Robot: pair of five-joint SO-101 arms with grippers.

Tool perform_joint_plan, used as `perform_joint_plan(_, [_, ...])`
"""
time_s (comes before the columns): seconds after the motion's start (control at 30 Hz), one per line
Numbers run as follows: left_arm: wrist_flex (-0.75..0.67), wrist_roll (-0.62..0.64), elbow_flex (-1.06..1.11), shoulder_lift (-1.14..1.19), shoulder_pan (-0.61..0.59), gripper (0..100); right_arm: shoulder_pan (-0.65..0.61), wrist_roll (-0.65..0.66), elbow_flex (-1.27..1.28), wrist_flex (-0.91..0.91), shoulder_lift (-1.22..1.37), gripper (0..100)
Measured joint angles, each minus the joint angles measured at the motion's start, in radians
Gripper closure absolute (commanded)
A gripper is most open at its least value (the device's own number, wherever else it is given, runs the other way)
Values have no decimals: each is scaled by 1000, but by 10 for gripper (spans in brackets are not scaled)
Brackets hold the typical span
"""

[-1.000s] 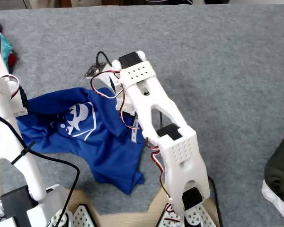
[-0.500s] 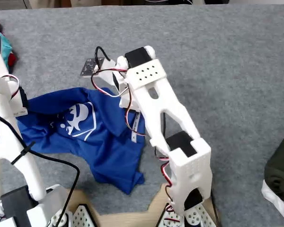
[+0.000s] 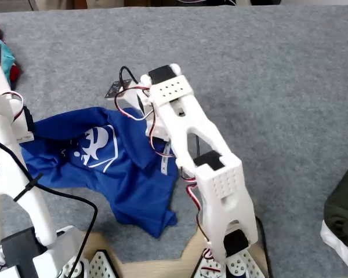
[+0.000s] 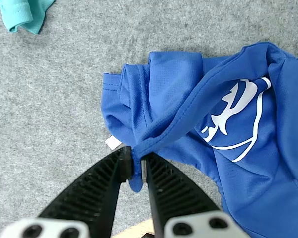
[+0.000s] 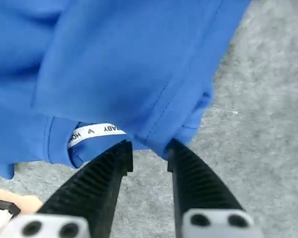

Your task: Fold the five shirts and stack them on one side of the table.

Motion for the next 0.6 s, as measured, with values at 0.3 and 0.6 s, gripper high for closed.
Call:
perform_joint_plan(0.3, [0, 0, 15, 0, 0, 981, 0, 0, -103, 31, 52, 836])
perform_joint_plan(0.6, [0, 0, 58, 0, 0, 981, 0, 0, -103, 31, 52, 982])
